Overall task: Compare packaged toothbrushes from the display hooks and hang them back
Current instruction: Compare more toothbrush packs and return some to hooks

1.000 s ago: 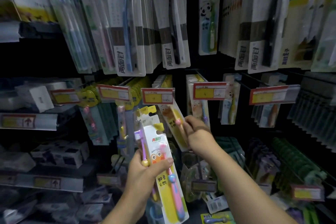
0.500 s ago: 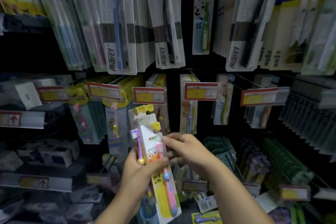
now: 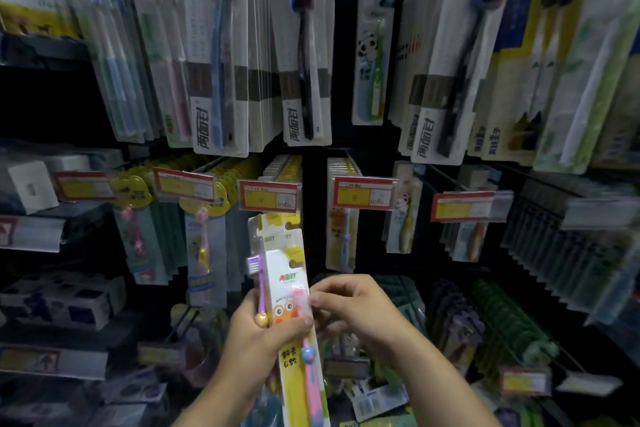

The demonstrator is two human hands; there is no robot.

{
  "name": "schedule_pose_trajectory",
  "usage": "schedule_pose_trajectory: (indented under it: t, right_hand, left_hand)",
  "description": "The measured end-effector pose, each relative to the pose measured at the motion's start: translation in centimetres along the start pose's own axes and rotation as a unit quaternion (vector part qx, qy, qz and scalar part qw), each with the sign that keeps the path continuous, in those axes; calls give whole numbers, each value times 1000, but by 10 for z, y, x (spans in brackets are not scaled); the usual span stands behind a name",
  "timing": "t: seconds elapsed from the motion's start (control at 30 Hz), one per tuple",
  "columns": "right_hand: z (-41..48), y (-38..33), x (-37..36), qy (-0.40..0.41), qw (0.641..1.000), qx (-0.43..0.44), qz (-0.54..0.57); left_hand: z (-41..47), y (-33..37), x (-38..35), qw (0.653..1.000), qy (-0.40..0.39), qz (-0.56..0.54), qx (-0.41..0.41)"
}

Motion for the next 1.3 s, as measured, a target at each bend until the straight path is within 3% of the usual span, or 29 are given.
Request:
schedule_pose_trajectory:
  t: [0.33, 0.53, 0.63, 0.8, 1.3]
  right_hand:
    - [0, 0, 2, 2, 999, -2, 43]
    - [13, 3, 7, 167, 985, 35, 32]
    - [8, 6, 17, 180, 978, 94, -44]
    - [-3, 7, 20, 263, 945, 191, -41]
    - [-4, 11, 9, 413, 887, 175, -108]
  left_hand:
    - [-1, 1, -1, 999, -39, -18, -7]
    - [8, -7, 8, 999, 46, -15, -3]
    - [9, -9, 11, 998, 65, -5, 6]
    - [8, -11, 11, 997, 74, 9, 11]
    - [5, -8, 7, 998, 61, 28, 4]
Point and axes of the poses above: each hand's wrist, its own z-axis towards the middle knuckle, its own x-axis out of the back of the hand, y = z × x, the point moved 1 cm from there along z, towards the middle knuckle
